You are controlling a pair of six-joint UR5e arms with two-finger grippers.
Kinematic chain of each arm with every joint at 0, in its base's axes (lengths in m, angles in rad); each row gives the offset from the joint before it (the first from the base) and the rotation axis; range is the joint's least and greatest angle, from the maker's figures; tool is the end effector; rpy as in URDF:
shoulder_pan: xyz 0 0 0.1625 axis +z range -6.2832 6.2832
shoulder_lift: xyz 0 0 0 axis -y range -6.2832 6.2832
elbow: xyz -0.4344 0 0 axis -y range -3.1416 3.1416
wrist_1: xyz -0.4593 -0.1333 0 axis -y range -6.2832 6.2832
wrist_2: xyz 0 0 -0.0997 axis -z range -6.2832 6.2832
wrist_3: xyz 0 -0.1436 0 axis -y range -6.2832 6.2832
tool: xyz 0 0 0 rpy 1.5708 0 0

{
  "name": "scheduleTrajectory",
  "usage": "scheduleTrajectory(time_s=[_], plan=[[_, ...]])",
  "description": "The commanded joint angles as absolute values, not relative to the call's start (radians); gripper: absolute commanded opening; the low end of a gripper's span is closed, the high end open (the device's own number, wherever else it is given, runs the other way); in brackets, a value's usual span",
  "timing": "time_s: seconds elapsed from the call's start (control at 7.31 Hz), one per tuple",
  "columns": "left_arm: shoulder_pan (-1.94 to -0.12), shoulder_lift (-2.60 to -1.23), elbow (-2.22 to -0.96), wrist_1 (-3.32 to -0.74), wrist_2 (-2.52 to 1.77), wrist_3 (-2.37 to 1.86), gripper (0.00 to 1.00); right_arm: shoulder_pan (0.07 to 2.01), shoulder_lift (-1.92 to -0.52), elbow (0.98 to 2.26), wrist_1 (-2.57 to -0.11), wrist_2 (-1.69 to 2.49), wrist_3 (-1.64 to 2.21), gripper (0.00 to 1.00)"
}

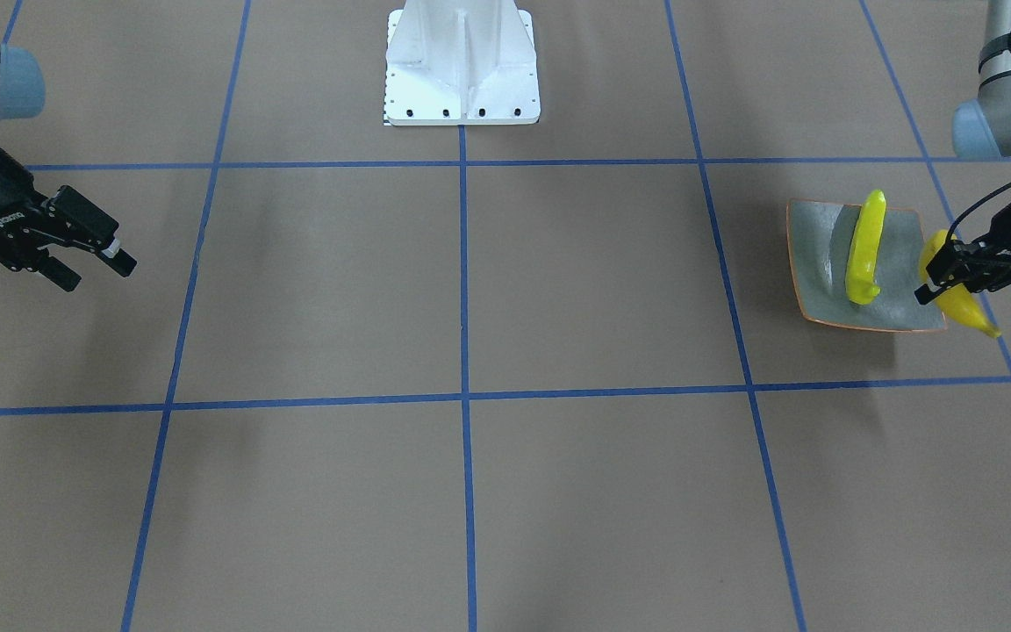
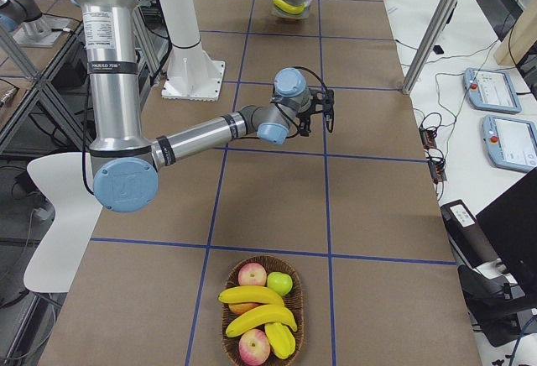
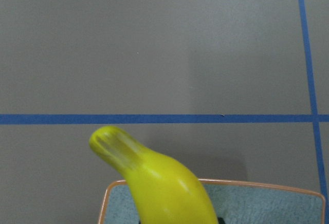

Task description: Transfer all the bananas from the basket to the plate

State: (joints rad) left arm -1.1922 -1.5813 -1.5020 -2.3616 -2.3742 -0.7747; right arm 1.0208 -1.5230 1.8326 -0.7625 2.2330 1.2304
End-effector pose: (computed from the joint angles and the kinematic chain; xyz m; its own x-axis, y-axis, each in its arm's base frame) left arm 0.1954 -0.5722 0.6311 0.5261 0.0197 -0.8502 0.1304 0.9860 0.1036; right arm -0.2772 -0.5382 0.4164 0.3436 0.0567 0.9374 -0.2850 0.9574 0.0466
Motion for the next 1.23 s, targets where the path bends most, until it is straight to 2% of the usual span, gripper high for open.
scheduleTrajectory(time_s=[0.0,1.09], plan=[[-1.187,-1.58,-1.5,-2.345,-2.365,-0.773,0.0,1.023,-1.526,1.833,-0.762,2.232,1.224,1.0],[-1.161,-1.551,-1.511,-2.344,-2.375,-0.862,0.0,1.022,-1.531,1.838,-0.758,2.235,1.227,1.0]])
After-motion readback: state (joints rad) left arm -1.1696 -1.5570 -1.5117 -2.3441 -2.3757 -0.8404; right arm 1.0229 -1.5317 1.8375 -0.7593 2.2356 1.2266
